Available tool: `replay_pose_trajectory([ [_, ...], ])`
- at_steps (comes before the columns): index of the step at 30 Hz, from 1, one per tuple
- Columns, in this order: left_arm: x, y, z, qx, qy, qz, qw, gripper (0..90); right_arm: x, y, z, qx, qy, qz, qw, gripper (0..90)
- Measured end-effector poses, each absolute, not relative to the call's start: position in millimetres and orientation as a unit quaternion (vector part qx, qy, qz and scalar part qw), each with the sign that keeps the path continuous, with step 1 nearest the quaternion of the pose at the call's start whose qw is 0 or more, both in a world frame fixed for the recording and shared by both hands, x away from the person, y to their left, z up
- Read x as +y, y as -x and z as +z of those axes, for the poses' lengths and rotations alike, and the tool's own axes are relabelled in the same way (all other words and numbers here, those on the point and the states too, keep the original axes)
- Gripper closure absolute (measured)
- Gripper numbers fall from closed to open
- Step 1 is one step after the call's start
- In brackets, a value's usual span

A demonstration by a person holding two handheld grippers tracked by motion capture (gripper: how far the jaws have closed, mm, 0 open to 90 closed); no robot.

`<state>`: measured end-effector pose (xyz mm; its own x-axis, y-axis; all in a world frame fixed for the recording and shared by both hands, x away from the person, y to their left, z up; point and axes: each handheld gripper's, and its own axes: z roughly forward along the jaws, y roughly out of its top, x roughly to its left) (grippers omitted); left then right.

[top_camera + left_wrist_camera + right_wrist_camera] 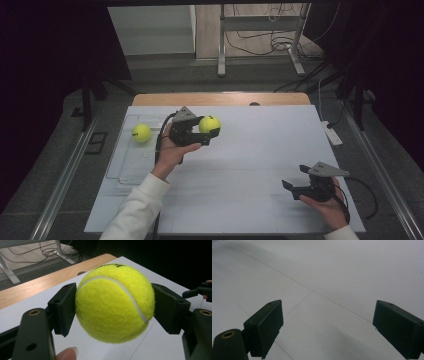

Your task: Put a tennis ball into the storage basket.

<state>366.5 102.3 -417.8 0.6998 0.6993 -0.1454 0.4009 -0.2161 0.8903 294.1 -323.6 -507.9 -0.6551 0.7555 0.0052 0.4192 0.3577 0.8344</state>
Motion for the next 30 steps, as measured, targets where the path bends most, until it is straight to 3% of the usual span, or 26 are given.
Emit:
replay_pose_trajectory([
  [30, 137.0, -357.5, -417.1, 0.38, -0.758, 0.161, 0.505, 26.6, -323.7, -293.4, -508.5, 0.801, -0.368, 0.429, 0.197, 9.6],
])
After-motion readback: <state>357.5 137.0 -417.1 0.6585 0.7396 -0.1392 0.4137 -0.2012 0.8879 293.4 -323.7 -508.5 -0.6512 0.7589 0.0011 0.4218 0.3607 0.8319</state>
